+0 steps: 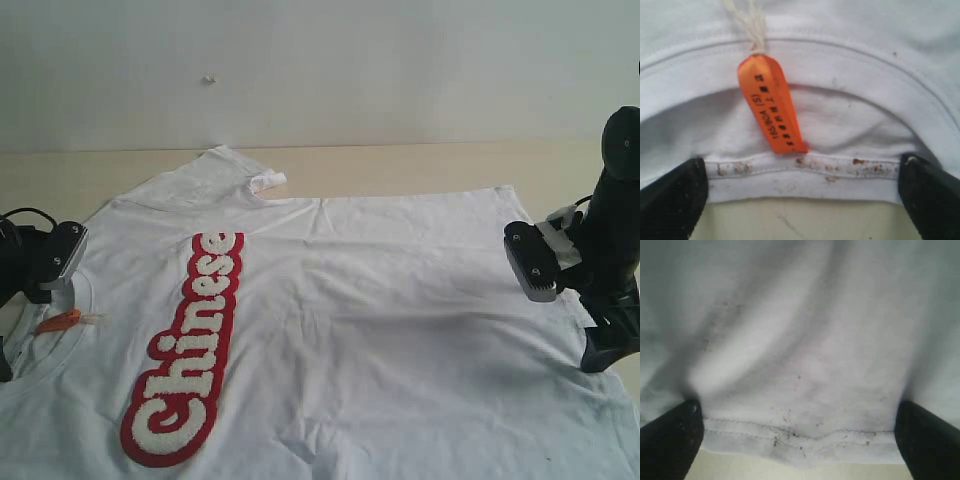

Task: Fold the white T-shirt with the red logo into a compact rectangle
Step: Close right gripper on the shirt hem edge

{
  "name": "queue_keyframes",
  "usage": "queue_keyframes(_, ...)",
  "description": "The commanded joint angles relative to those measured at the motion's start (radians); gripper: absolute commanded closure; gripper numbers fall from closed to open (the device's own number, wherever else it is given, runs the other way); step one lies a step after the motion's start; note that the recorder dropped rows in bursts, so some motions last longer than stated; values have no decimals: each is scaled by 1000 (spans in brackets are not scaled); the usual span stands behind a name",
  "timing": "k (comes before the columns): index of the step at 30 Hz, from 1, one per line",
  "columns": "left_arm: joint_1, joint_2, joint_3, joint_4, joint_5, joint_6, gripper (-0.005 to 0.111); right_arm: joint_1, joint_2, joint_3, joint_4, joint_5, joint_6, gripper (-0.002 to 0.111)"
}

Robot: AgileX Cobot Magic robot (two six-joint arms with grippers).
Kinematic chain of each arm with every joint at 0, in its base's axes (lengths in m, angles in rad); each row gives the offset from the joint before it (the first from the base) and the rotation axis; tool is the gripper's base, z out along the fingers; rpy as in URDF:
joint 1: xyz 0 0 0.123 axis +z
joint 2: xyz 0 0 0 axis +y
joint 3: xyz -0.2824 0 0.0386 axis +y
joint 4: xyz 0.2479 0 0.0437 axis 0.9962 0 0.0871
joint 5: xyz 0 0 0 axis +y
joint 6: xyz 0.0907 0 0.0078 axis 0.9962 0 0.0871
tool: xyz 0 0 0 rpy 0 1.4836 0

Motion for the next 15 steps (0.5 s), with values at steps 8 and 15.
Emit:
queue_keyframes(8,3,50,18,-1,-18,4,2,2,16,8,32,-6,7,3)
queue_keyframes(15,3,50,18,-1,-18,4,2,2,16,8,34,-21,7,3)
